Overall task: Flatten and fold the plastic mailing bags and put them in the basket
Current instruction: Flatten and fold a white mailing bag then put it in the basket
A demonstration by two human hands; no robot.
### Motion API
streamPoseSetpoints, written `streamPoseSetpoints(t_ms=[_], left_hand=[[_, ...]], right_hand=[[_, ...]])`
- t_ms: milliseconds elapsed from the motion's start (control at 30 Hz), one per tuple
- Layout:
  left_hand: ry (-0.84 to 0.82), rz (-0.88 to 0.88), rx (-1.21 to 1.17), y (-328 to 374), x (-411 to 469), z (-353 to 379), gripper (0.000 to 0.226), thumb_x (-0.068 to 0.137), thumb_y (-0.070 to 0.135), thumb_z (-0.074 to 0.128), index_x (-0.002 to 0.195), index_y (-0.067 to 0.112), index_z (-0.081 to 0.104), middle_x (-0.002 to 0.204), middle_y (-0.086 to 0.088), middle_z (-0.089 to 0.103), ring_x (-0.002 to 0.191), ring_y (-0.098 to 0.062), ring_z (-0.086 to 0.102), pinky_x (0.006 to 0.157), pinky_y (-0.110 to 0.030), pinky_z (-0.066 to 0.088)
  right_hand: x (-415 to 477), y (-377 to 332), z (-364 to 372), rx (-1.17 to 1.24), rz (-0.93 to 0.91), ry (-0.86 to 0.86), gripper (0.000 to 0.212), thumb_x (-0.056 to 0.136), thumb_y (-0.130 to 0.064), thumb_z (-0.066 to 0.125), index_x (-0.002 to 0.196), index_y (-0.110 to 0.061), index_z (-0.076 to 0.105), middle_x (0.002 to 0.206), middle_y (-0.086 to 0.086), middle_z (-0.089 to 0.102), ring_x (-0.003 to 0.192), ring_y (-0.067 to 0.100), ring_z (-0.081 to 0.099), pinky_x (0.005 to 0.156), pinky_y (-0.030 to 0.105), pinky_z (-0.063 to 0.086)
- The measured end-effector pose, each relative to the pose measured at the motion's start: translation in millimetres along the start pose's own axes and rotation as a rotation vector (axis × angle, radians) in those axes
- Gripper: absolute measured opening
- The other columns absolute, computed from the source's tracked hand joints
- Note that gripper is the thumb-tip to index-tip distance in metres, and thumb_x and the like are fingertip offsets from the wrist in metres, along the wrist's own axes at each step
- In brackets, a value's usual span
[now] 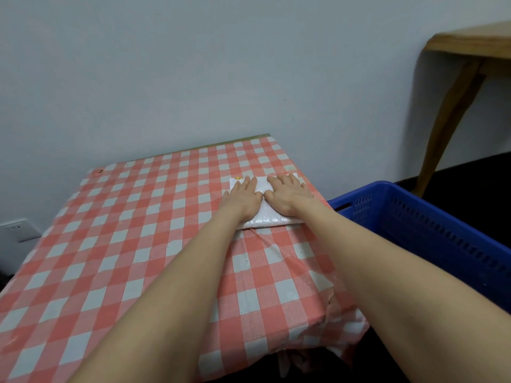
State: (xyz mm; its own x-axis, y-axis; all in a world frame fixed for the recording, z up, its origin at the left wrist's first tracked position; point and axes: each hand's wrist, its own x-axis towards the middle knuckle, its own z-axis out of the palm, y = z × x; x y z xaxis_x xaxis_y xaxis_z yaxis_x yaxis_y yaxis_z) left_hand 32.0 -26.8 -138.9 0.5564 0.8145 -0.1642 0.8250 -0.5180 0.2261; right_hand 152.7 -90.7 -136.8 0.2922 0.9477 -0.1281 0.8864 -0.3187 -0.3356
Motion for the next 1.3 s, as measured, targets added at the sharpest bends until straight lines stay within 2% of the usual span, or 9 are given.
streamPoseSetpoints(t_ms=[267,367,467,567,667,767,1000,1300], left_hand=[[-0.010,0.033,-0.075,-2.9,-0.7,-6.2,0.053,0.104,0.030,0.020,0.153,0.017,0.004,0.161,-0.002,-0.002,0.148,-0.022,-0.001,0.120,-0.045,0.006],[0.190,0.035,-0.080,-7.3,-6.6,-11.3,0.052,0.104,0.029,0.026,0.153,0.018,0.012,0.160,-0.003,0.008,0.147,-0.022,0.010,0.119,-0.042,0.014],[0.312,0.046,-0.017,-11.5,-12.7,-14.0,0.050,0.103,0.025,0.027,0.152,0.019,0.016,0.159,-0.004,0.014,0.146,-0.023,0.016,0.118,-0.040,0.018],[0.276,0.095,0.032,-9.3,-17.2,-11.5,0.051,0.104,0.027,0.024,0.153,0.018,0.013,0.160,-0.003,0.010,0.147,-0.021,0.010,0.120,-0.039,0.014],[0.151,0.112,0.023,-5.7,-18.4,-1.4,0.052,0.104,0.030,0.018,0.153,0.019,0.007,0.161,-0.002,0.002,0.148,-0.022,0.002,0.120,-0.043,0.010],[0.082,0.088,-0.012,-5.9,-17.0,4.6,0.052,0.104,0.031,0.015,0.153,0.021,0.003,0.161,-0.001,-0.003,0.148,-0.022,-0.002,0.120,-0.046,0.007],[0.060,0.067,0.012,-4.7,-14.5,5.3,0.053,0.103,0.032,0.012,0.153,0.022,0.000,0.161,0.000,-0.007,0.148,-0.021,-0.004,0.119,-0.047,0.005],[0.032,0.058,0.023,-4.4,-12.5,2.2,0.052,0.103,0.030,0.012,0.153,0.021,0.005,0.161,0.000,-0.003,0.148,-0.020,0.000,0.120,-0.045,0.006]], right_hand=[[4.1,2.7,-7.2,0.087,-0.016,-0.049,0.058,0.100,-0.039,0.028,0.154,-0.023,0.015,0.162,0.003,0.008,0.149,0.025,0.001,0.119,0.049,0.007],[4.4,4.8,-14.0,0.179,0.003,0.094,0.056,0.100,-0.037,0.028,0.154,-0.023,0.018,0.161,0.003,0.013,0.148,0.026,0.010,0.119,0.047,0.014],[-3.1,7.1,-16.1,0.099,0.007,0.179,0.056,0.100,-0.034,0.026,0.154,-0.023,0.015,0.161,0.001,0.013,0.148,0.029,0.007,0.117,0.045,0.016],[-8.8,4.0,-14.9,-0.001,-0.039,0.128,0.057,0.100,-0.037,0.023,0.155,-0.023,0.011,0.162,0.001,0.006,0.149,0.029,-0.001,0.119,0.046,0.008],[-12.2,-1.4,-6.2,-0.067,-0.057,0.010,0.057,0.101,-0.039,0.019,0.155,-0.026,0.006,0.163,0.001,-0.001,0.149,0.028,-0.009,0.120,0.048,0.000],[-12.3,-1.8,0.0,-0.061,-0.038,-0.012,0.057,0.101,-0.039,0.018,0.155,-0.027,0.005,0.163,0.000,-0.003,0.149,0.026,-0.010,0.120,0.050,0.002],[-11.6,-1.2,2.1,-0.060,-0.028,0.001,0.057,0.101,-0.043,0.019,0.155,-0.027,0.006,0.163,0.000,-0.002,0.149,0.025,-0.009,0.119,0.050,0.004],[-8.2,-2.3,2.8,-0.040,-0.015,0.007,0.057,0.100,-0.044,0.019,0.154,-0.026,0.013,0.162,-0.001,0.002,0.149,0.024,-0.007,0.119,0.050,0.005]])
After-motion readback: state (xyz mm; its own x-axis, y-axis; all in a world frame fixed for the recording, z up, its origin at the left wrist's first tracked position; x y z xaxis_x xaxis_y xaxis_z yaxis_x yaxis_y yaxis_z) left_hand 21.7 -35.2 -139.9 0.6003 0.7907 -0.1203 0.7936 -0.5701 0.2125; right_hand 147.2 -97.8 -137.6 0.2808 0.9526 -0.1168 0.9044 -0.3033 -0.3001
